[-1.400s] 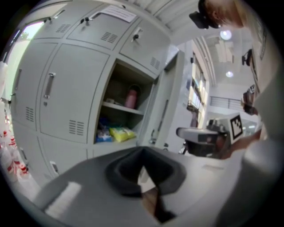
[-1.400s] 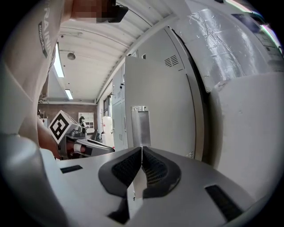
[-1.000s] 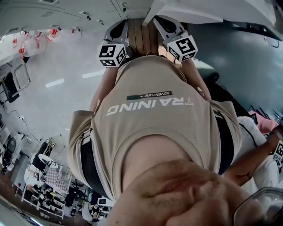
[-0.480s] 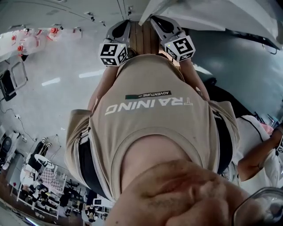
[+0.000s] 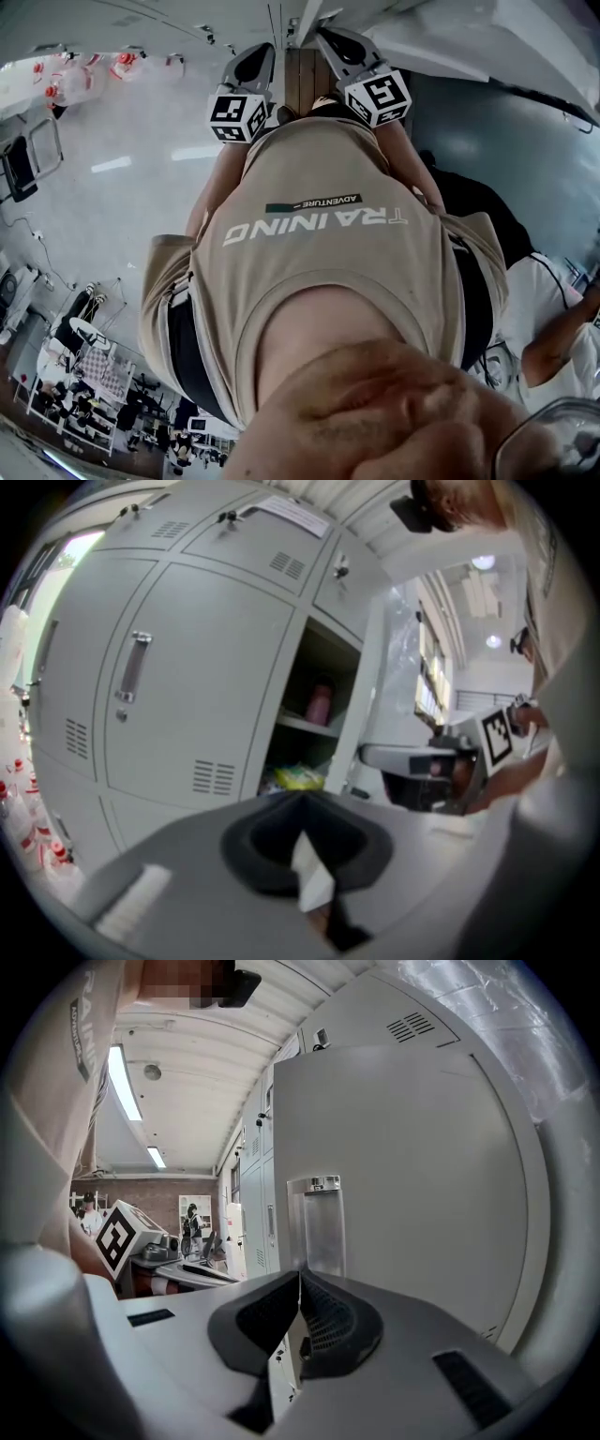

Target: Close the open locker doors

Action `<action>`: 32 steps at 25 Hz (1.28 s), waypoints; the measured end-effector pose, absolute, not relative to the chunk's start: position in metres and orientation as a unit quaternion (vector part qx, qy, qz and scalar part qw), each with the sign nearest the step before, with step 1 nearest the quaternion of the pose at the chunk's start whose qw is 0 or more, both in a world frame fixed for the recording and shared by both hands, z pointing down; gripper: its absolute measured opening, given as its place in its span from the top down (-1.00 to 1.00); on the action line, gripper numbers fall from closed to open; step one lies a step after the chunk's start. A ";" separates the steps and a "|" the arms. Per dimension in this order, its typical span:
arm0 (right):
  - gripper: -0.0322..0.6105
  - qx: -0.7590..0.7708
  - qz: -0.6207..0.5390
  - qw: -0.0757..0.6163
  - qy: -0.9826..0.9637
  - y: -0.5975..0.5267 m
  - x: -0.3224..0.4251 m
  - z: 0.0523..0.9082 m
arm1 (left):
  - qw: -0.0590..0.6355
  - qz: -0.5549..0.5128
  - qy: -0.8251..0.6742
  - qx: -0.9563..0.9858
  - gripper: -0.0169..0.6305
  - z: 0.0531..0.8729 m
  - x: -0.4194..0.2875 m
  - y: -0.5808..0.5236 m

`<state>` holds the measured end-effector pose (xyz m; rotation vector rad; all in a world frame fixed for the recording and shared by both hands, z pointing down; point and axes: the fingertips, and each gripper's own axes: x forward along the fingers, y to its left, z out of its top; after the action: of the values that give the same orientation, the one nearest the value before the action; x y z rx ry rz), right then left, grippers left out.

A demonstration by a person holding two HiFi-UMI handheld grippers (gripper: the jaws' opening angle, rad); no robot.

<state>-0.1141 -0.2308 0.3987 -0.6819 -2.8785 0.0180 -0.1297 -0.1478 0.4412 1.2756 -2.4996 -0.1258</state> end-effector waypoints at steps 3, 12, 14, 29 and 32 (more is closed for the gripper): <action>0.85 -0.253 0.007 0.088 -0.964 -0.230 -0.126 0.398 | 0.167 -0.043 -0.886 0.430 0.95 0.442 -0.138 -0.149; 0.85 -0.333 0.014 0.080 -0.939 -0.237 -0.162 0.390 | 0.178 -0.037 -0.916 0.359 0.95 0.438 -0.168 -0.156; 0.85 -0.347 0.026 0.077 -0.935 -0.243 -0.165 0.387 | 0.180 -0.033 -0.922 0.341 0.95 0.437 -0.171 -0.159; 0.85 -0.355 -0.015 0.078 -0.931 -0.270 -0.207 0.396 | 0.181 -0.028 -0.936 0.299 0.95 0.432 -0.182 -0.169; 0.85 -0.327 -0.012 0.088 -0.941 -0.277 -0.216 0.398 | 0.170 -0.022 -0.935 0.311 0.95 0.424 -0.187 -0.171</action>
<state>-0.2159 -0.2766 0.3985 -0.9728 -2.8003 -0.0348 -0.1871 -0.1713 0.4240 0.8832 -2.6565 -0.0628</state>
